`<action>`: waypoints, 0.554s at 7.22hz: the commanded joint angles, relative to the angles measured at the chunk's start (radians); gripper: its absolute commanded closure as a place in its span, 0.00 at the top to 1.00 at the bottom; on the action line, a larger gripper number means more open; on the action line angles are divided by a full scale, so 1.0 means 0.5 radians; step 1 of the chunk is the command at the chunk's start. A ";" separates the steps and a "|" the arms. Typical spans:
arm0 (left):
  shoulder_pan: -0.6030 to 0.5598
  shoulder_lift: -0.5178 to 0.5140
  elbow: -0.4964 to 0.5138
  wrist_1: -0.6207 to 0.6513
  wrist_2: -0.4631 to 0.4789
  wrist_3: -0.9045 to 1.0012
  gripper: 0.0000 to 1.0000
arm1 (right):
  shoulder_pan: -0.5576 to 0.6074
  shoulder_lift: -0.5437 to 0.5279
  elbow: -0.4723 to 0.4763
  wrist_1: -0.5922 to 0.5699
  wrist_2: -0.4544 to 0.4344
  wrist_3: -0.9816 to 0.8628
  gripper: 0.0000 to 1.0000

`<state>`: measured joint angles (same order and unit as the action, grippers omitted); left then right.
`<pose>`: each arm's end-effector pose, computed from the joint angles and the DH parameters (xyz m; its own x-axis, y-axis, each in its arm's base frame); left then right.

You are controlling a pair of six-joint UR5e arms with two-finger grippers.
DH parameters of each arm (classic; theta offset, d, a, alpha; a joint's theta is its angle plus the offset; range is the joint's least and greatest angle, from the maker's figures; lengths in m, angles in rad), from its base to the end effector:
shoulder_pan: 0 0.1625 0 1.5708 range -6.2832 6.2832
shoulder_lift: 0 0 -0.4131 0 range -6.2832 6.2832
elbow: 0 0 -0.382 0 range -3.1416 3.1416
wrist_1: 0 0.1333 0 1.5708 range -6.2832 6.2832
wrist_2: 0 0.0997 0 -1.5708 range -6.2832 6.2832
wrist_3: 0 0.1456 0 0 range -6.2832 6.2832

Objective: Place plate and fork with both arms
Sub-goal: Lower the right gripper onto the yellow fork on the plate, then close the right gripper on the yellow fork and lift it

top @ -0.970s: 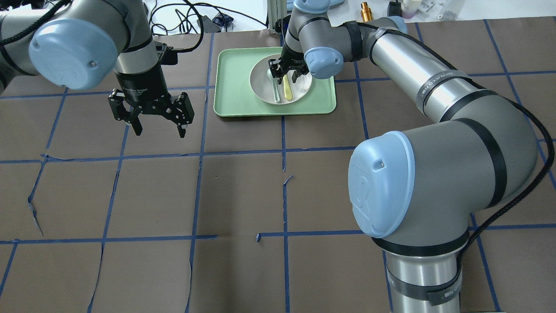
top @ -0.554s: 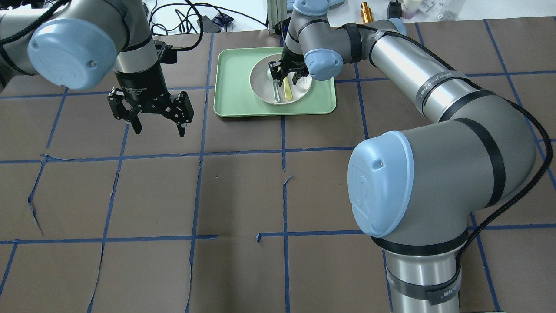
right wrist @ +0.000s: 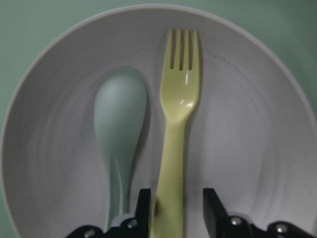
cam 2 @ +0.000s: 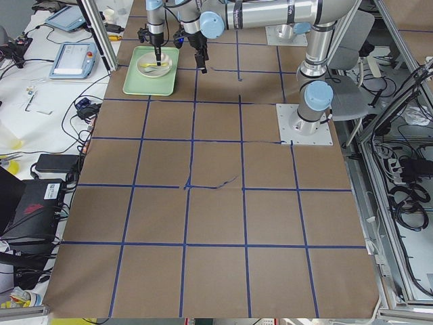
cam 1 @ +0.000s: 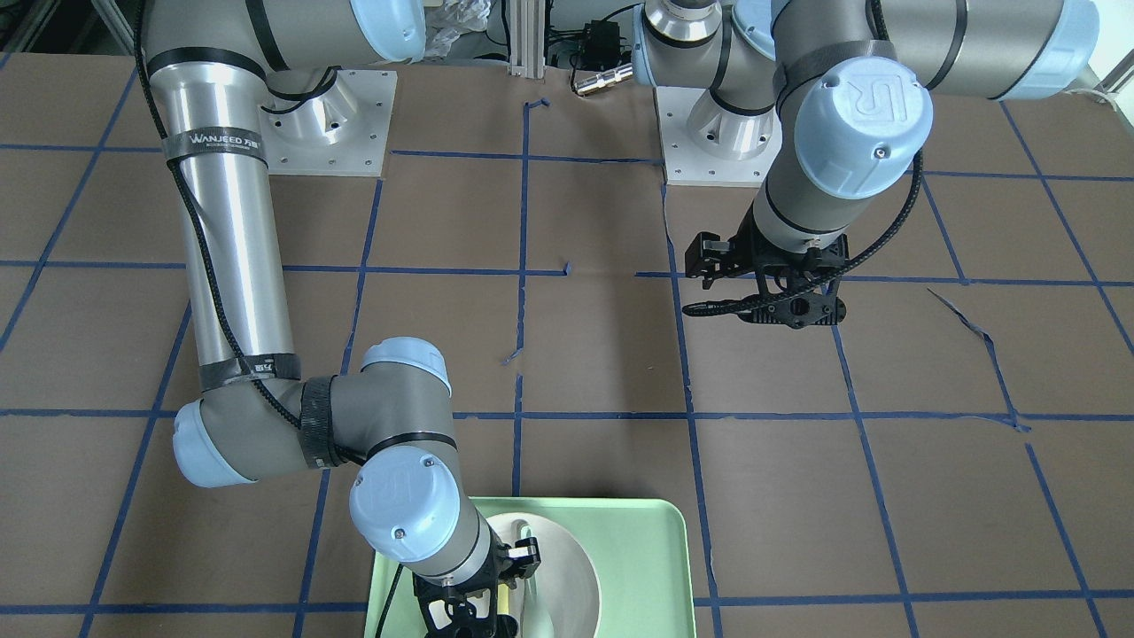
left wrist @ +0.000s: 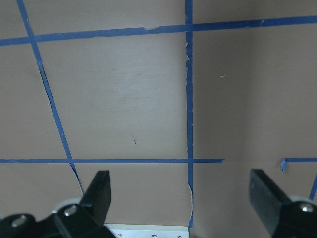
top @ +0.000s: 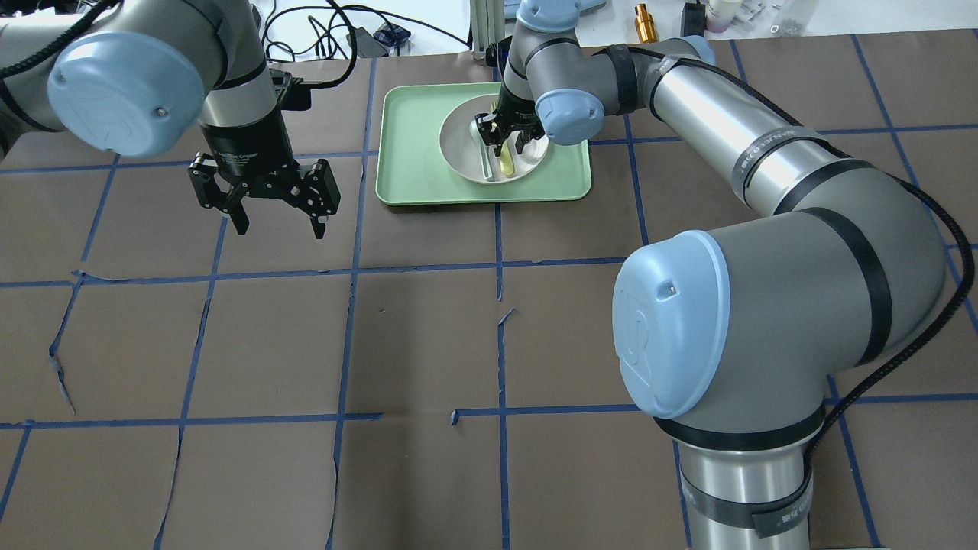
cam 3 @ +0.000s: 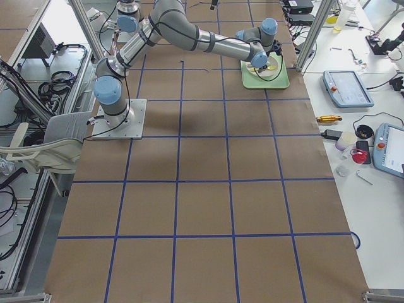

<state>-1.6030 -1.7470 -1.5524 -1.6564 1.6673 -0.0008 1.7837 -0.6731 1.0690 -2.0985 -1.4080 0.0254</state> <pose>-0.1357 -0.5074 0.3445 -0.9941 0.0545 -0.0937 0.0304 0.9701 0.2409 0.3210 -0.7421 0.1434 -0.9650 -0.2046 -0.1640 -0.1850 0.9745 -0.1273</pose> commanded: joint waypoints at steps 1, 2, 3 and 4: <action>0.000 0.006 0.000 0.018 0.000 0.011 1.00 | -0.002 -0.010 0.003 0.000 -0.003 0.007 0.02; 0.000 0.009 -0.006 0.057 0.003 0.014 1.00 | -0.002 -0.031 0.003 0.009 0.000 0.026 0.00; 0.000 0.018 -0.006 0.058 0.003 0.014 1.00 | 0.001 -0.052 0.006 0.021 0.003 0.032 0.00; 0.000 0.018 -0.006 0.058 0.003 0.014 1.00 | 0.001 -0.053 0.019 0.022 0.000 0.072 0.00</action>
<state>-1.6030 -1.7398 -1.5548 -1.6305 1.6688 0.0057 1.7833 -0.6942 1.0731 -2.0905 -1.4077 0.0433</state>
